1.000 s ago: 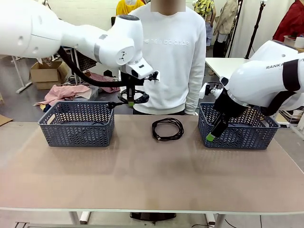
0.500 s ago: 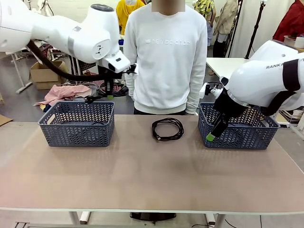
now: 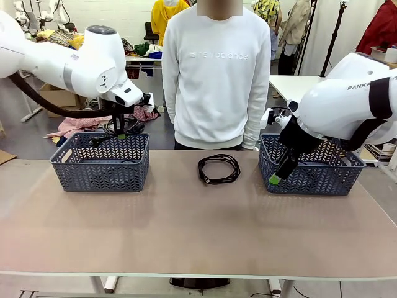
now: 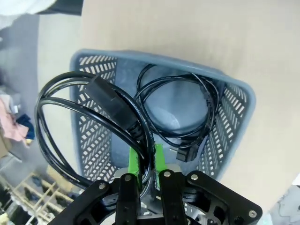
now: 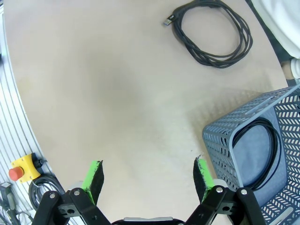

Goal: Organize the cables according to human instructions.
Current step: Pick up a bundle of cables and place it in the basket indicated by the human.

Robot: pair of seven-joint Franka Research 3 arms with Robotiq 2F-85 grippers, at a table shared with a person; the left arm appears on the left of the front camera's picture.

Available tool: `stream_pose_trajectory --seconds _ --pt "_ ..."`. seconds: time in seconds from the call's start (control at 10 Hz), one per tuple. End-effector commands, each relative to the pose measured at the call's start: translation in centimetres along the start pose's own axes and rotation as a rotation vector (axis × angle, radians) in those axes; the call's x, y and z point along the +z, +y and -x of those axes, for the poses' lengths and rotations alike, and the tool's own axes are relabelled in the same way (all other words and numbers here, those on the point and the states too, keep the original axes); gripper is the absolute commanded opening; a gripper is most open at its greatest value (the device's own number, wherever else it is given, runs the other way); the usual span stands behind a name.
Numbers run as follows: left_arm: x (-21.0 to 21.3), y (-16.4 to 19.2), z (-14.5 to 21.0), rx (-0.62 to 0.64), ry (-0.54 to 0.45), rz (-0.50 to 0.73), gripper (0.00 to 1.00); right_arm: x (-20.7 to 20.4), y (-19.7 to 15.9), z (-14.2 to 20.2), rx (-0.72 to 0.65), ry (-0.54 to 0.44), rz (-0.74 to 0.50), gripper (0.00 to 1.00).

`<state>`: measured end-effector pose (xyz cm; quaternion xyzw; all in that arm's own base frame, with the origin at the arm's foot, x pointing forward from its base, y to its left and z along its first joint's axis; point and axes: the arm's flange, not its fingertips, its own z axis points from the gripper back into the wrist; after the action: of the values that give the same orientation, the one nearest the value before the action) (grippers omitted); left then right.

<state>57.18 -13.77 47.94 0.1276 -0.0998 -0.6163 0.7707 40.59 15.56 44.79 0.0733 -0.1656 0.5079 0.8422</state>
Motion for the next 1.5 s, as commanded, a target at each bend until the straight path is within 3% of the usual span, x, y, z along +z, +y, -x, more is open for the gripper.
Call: stream_pose_trajectory --seconds 0.0,0.8,0.9,1.0,1.1,1.2,1.3,1.4 --pt "-1.1 -0.5 0.7 -0.003 -0.042 0.014 0.0 0.1 0.0 -0.1 -0.003 -0.001 0.002 1.0" --pt "-2.9 -2.6 1.7 0.009 -0.067 0.066 0.0 0.1 0.0 -0.1 -0.003 -0.001 0.002 1.0" --pt "-2.8 -2.7 1.6 0.004 -0.069 0.078 0.35 0.1 0.0 -0.1 -0.003 -0.001 0.002 1.0" --pt "-2.6 -2.7 1.7 0.009 -0.065 0.085 0.35 0.1 0.0 -0.1 -0.003 -0.001 0.002 1.0" --pt "-2.4 -2.8 1.8 0.012 -0.045 0.094 0.54 0.1 0.0 -0.1 -0.003 -0.001 0.002 1.0" --pt "-1.9 -2.8 1.8 0.014 -0.038 0.103 0.37 0.1 0.0 -0.1 -0.003 -0.001 0.002 1.0" --pt "-1.6 -2.9 1.8 0.011 -0.04 0.106 0.73 0.1 0.0 -0.1 -0.003 -0.001 0.002 1.0" --pt "-1.5 -2.8 1.8 0.016 -0.038 0.111 0.56 0.1 0.0 -0.1 -0.003 -0.001 0.002 1.0"
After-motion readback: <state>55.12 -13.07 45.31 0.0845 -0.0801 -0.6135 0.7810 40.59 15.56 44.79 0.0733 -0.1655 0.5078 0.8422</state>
